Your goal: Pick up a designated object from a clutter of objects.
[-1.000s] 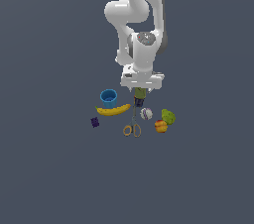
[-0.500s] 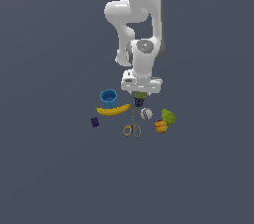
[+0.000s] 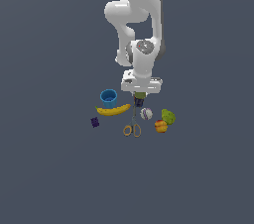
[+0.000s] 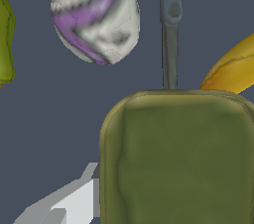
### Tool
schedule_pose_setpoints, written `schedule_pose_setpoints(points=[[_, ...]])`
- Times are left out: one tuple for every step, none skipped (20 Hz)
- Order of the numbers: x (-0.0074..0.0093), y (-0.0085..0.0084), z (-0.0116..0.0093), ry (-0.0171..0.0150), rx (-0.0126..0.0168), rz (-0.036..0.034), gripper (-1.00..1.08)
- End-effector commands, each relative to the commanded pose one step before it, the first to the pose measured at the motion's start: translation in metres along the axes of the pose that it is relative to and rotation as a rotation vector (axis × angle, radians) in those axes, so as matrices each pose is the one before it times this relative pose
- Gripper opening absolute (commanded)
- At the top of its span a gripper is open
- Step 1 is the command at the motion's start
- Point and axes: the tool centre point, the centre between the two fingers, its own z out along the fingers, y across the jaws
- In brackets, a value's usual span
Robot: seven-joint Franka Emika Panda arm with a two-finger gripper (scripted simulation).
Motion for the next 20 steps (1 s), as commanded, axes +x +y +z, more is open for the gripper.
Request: schedule_pose_setpoints(points=[[0.00027, 0.00047, 0.00066, -0.0006, -0.00018, 0.00078, -1.0], [0.0, 0.0, 0.0, 0.0, 0.0, 0.0, -1.0], [-0.00025, -0.00043, -0.00059, 0.00064, -0.00007, -0.00074, -1.0], [0.00007, -0.00005, -0.00018, 0.0, 0.0, 0.0, -1.0], [0.0002, -0.00015, -0.00054, 0.0, 0.0, 0.0, -1.0], [0.00034, -0.00025, -0.0009, 0.0, 0.0, 0.0, -1.0], [0.00047, -0.00035, -0.00127, 0.0, 0.0, 0.0, -1.0], [0.00061, -0.00046, -0.00163, 0.0, 0.0, 0.0, -1.0], [0.00075, -0.00056, -0.002, 0.0, 0.0, 0.0, -1.0], [0.00089, -0.00066, -0.00236, 0.0, 0.0, 0.0, -1.0], [0.00102, -0.00081, -0.00269, -0.00022, 0.00039, -0.00019, -1.0], [0.00116, -0.00087, -0.0031, 0.0, 0.0, 0.0, -1.0], [0.0013, -0.00098, -0.00348, 0.0, 0.0, 0.0, -1.0], [0.00144, -0.00109, -0.00385, 0.0, 0.0, 0.0, -1.0], [0.00158, -0.00124, -0.00421, -0.00017, 0.00041, -0.00019, -1.0], [0.00173, -0.00132, -0.00462, 0.0, 0.0, 0.0, -1.0], [0.00187, -0.00146, -0.00499, -0.00016, 0.00043, -0.00017, -1.0], [0.00203, -0.00155, -0.0054, 0.0, 0.0, 0.0, -1.0], [0.00218, -0.00169, -0.0058, -0.00016, 0.00043, -0.00016, -1.0], [0.00234, -0.00178, -0.00622, 0.0, 0.0, 0.0, -1.0]])
